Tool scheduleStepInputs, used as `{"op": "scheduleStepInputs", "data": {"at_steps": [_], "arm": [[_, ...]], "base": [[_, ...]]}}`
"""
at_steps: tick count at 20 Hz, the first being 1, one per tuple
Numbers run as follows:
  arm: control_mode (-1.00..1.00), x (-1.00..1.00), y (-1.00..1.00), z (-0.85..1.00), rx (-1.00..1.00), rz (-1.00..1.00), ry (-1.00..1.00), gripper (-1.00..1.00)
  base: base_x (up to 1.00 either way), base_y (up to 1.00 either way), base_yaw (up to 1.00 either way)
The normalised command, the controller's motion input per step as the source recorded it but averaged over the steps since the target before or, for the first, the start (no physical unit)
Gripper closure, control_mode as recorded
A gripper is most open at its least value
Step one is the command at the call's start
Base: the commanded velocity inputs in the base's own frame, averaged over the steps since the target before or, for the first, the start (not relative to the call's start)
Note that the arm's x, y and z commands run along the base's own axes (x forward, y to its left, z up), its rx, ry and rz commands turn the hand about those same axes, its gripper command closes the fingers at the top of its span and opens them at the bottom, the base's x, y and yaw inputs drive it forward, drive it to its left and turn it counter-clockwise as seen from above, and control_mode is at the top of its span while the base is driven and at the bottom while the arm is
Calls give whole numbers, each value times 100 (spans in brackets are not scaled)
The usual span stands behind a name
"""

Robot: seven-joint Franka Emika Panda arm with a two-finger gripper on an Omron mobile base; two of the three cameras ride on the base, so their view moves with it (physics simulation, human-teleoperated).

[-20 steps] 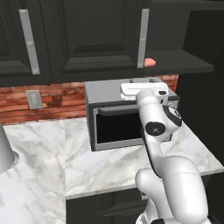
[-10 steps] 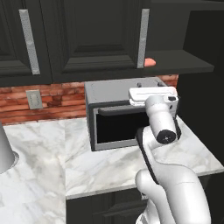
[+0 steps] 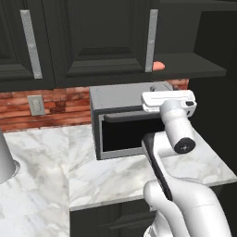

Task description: Pick up the bar soap and sponge from the sink, and place them back in the cabinet, and close the cabinet doors.

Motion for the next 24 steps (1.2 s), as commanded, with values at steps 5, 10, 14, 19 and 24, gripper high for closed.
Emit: {"op": "scheduleStepInputs", "data": {"at_steps": [5, 10, 14, 19, 24], "arm": [[-100, -36, -6, 28, 0, 0, 2, -100], [-100, -39, -13, 30, 0, 0, 2, -100], [-100, -41, -16, 28, 0, 0, 2, -100], [-100, -48, -13, 18, 0, 0, 1, -100], [-100, -46, -14, 11, 0, 0, 0, -100]], "base": [[0, 0, 0], [0, 0, 0], [0, 0, 0], [0, 0, 0], [0, 0, 0]]}}
